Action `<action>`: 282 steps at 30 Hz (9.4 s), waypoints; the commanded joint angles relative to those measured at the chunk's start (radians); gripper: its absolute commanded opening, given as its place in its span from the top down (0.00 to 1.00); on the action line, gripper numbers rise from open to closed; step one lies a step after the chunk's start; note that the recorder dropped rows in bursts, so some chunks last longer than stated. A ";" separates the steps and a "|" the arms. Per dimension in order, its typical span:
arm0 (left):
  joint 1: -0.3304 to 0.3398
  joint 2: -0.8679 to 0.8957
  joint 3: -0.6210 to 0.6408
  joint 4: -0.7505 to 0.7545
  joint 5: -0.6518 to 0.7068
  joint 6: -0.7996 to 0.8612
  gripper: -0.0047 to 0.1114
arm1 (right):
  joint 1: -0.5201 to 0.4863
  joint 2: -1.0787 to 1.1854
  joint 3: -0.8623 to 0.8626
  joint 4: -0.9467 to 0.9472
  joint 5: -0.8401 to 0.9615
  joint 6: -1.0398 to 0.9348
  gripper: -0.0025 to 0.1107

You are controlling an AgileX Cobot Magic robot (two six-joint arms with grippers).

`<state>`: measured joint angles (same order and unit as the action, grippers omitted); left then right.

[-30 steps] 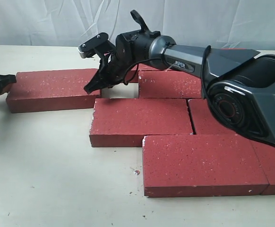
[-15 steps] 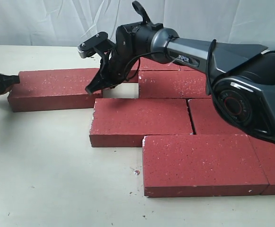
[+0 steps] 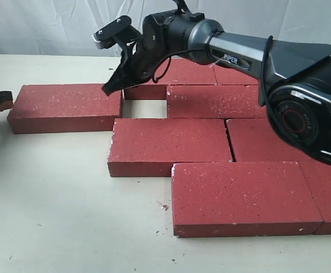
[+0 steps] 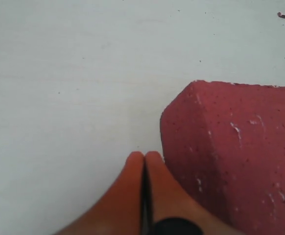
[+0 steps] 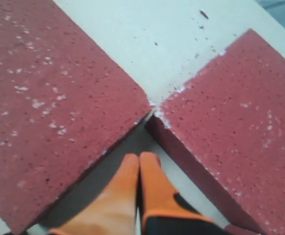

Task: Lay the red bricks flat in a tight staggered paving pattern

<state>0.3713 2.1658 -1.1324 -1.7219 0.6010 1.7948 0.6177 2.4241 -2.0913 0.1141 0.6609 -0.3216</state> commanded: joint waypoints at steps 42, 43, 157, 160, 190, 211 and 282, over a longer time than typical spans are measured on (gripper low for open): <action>0.003 0.014 -0.002 -0.006 0.107 0.015 0.96 | -0.016 -0.007 -0.002 -0.105 0.086 0.038 0.99; 0.003 0.014 -0.002 -0.006 0.116 0.015 0.96 | -0.020 -0.034 -0.002 -0.119 0.130 0.038 0.99; -0.619 -0.530 0.012 0.942 -0.179 -0.626 0.96 | -0.187 -0.737 0.854 0.042 -0.051 -0.243 0.99; -0.622 -0.532 -0.019 1.077 -0.109 -0.824 0.96 | -0.192 -0.737 0.780 0.038 0.087 -0.243 0.99; -0.504 -1.011 0.226 1.809 -0.237 -1.575 0.96 | -0.606 -1.386 1.247 -0.260 -0.320 0.240 0.99; -0.504 -1.147 0.315 1.752 -0.387 -1.575 0.96 | -0.605 -1.972 1.603 -0.136 -0.568 0.252 0.99; -0.504 -1.869 0.882 1.948 -0.594 -1.772 0.96 | -0.605 -2.064 1.603 -0.128 -0.449 0.252 0.99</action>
<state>-0.1365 0.3412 -0.3015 0.2154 0.0058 0.0390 0.0153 0.3637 -0.4909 -0.0158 0.2057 -0.0694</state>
